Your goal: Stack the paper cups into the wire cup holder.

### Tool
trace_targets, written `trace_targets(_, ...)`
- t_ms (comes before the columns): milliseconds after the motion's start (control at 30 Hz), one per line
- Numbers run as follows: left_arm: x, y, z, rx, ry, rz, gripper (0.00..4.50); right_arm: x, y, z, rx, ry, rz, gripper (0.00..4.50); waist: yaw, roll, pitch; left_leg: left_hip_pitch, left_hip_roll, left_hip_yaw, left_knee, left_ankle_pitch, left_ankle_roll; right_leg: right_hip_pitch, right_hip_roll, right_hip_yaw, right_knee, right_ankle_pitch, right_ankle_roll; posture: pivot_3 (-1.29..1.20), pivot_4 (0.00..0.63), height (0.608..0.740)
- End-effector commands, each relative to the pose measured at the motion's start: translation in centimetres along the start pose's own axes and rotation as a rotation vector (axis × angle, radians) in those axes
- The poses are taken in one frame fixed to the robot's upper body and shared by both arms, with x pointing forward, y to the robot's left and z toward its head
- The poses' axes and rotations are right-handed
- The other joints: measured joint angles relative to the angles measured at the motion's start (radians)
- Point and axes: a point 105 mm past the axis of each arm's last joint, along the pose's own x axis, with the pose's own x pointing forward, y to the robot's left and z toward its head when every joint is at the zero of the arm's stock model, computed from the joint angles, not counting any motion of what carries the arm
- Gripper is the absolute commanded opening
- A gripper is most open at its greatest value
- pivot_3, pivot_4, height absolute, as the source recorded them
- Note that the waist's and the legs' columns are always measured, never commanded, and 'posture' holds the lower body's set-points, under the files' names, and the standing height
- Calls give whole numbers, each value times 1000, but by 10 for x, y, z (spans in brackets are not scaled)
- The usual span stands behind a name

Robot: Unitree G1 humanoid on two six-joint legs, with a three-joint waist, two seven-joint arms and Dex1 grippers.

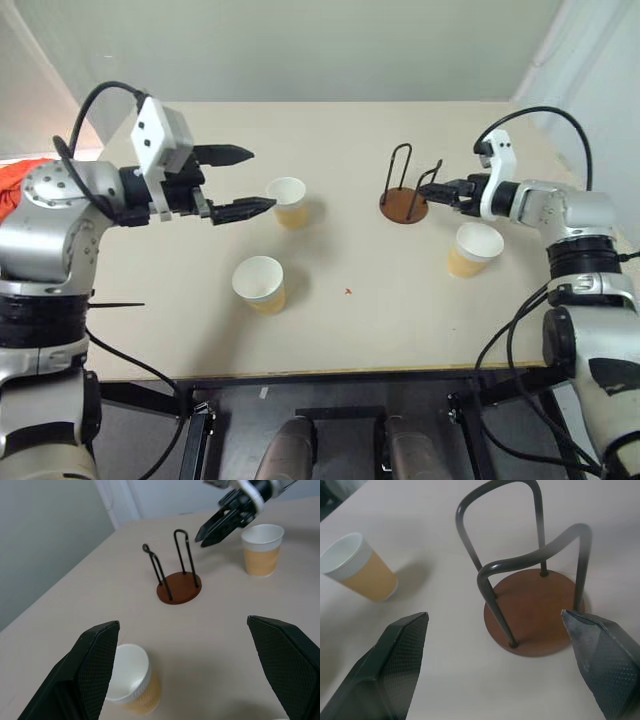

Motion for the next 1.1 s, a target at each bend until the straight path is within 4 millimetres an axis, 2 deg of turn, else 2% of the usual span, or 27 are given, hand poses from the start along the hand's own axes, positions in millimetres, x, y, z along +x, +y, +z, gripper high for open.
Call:
trace_targets(33, -3, 0, 12, 40, -21, 18, 4468, -1, 2, 25, -11, -102, -5, 4500, 0, 0, 0, 0, 0, 0, 0, 0, 0, 0, 0, 0, 0, 0, 0, 0, 150, 740)
trace_targets(367, -4, -1, 12, 46, -10, 30, 4468, 17, 1, 30, 25, -164, -38, 4500, 0, 0, 0, 0, 0, 0, 0, 0, -1, 0, 0, 0, 0, 0, 0, 0, 150, 740)
trace_targets(500, -5, -3, 12, 48, -7, 33, 4500, 19, 2, 33, 32, -176, -37, 3595, 1, 0, 0, 0, 0, 0, 0, -1, -1, 0, 0, 0, 0, 0, 0, 0, 150, 740)
trace_targets(833, -6, -3, 14, 55, -4, 36, 4500, 23, 2, 20, 46, -109, -55, 28, 1, 0, 0, 0, 0, 0, 0, -2, -1, 0, 0, 0, 0, 0, 0, 0, 150, 740)
trace_targets(967, -9, -6, 16, 59, 2, 7, 4500, 21, 20, 11, 33, -51, 42, 28, 0, 0, 0, 0, 0, 0, 0, -2, -1, 0, 0, 0, 0, 0, -1, 0, 150, 740)
trace_targets(1100, -14, -10, 16, 54, 12, -40, 4500, 7, 53, 13, -14, -62, 211, 28, 0, 0, 0, 0, 0, 0, 0, -2, -1, 1, 0, -1, -1, -1, -1, 0, 150, 740)
